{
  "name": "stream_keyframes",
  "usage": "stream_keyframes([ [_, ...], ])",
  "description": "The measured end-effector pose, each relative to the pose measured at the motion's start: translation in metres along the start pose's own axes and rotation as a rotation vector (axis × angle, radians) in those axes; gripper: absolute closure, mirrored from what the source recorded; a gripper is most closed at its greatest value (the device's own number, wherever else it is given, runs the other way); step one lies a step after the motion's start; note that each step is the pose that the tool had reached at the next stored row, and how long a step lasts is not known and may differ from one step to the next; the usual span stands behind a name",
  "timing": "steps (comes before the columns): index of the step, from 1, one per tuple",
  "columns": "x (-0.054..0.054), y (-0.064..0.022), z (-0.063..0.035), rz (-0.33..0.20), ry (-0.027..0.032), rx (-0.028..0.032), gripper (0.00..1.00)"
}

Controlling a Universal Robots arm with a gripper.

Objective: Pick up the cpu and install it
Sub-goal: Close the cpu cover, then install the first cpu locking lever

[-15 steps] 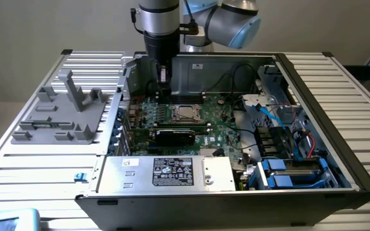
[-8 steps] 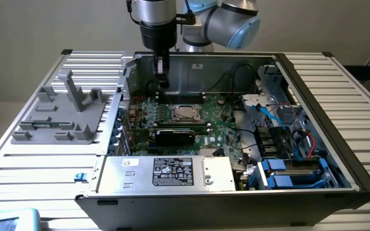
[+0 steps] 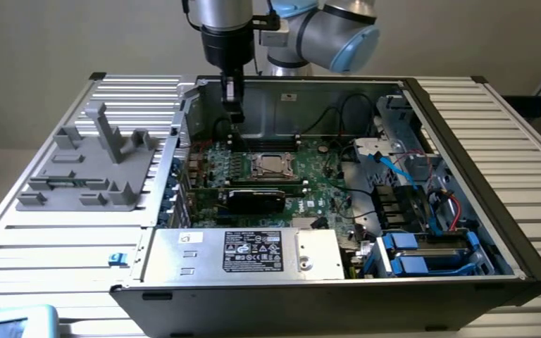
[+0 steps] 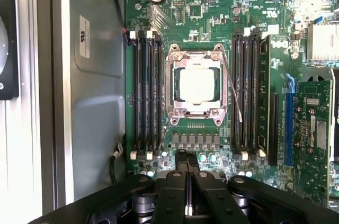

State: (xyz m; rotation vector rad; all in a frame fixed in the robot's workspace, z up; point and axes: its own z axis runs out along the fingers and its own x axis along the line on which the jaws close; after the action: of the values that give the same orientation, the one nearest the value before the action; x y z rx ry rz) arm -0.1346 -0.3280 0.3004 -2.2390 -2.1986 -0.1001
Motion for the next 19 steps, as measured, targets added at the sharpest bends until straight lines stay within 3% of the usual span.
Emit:
stream_keyframes([
  [16, 0.0, -0.0025, -0.0001, 0.002, 0.0006, -0.0003, 0.89],
  [19, -0.0001, -0.0026, -0.0001, 0.039, -0.0007, -0.0021, 0.89],
])
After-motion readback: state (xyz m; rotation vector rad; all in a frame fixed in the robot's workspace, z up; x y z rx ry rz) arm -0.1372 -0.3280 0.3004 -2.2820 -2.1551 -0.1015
